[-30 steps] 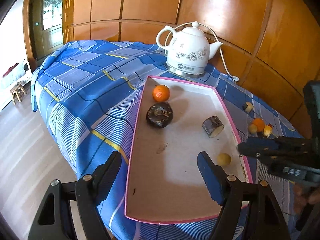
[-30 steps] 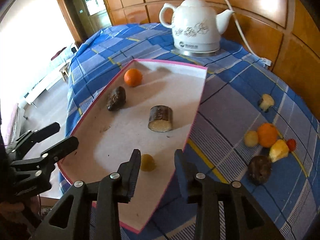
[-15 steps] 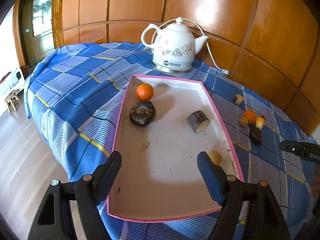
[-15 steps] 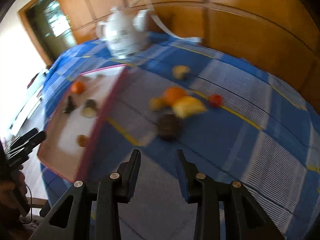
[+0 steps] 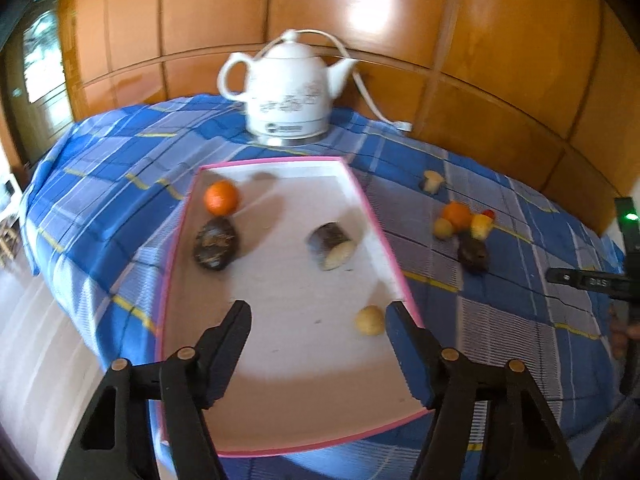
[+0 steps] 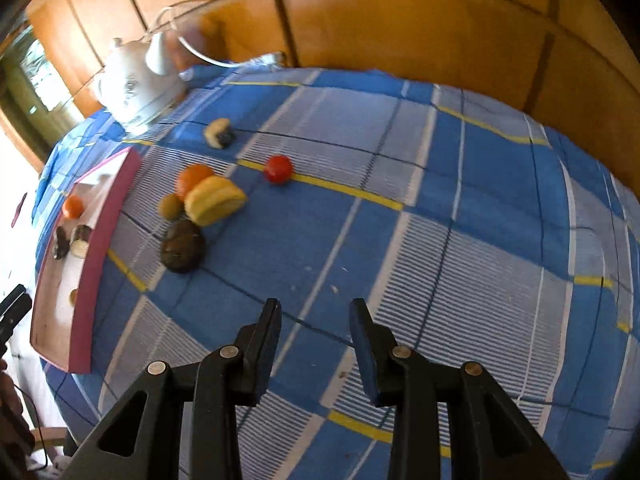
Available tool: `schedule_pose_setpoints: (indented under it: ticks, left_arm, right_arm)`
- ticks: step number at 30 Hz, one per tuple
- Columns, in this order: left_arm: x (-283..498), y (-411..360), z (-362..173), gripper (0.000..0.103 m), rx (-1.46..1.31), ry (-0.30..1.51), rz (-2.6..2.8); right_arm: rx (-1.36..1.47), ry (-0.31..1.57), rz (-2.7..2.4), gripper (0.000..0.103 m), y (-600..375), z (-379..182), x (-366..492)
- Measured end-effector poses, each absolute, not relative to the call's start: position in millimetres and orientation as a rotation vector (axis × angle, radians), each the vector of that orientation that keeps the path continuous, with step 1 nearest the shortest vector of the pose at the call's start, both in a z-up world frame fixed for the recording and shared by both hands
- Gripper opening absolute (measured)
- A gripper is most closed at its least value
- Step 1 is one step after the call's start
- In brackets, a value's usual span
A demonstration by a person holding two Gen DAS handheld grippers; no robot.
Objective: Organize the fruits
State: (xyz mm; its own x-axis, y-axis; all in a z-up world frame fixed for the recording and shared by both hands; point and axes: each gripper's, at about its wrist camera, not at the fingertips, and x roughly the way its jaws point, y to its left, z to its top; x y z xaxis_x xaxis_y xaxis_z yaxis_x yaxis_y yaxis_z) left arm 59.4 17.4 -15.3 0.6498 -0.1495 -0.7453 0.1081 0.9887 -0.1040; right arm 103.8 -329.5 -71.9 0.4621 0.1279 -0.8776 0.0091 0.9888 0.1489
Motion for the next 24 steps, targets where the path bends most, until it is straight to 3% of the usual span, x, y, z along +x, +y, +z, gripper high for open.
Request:
schedule_pose_setpoints:
  ticks: [9,21,24]
  left_arm:
    - [94,-32,-11,0.054,-0.039,0.916,-0.285]
    - [177,-76,-11,0.050,-0.092,0.996,-0.349]
    - [201,-91,-14,0.054,-0.061,0.994,-0.340]
  right_arm:
    - [0.154,1.097,0.055,0.035,-332,-68,106]
    - [0.200,1.087,0.090,0.035,-329,-58,107]
    - [0.206,1.089,0.097,0.035,-328,-57,107]
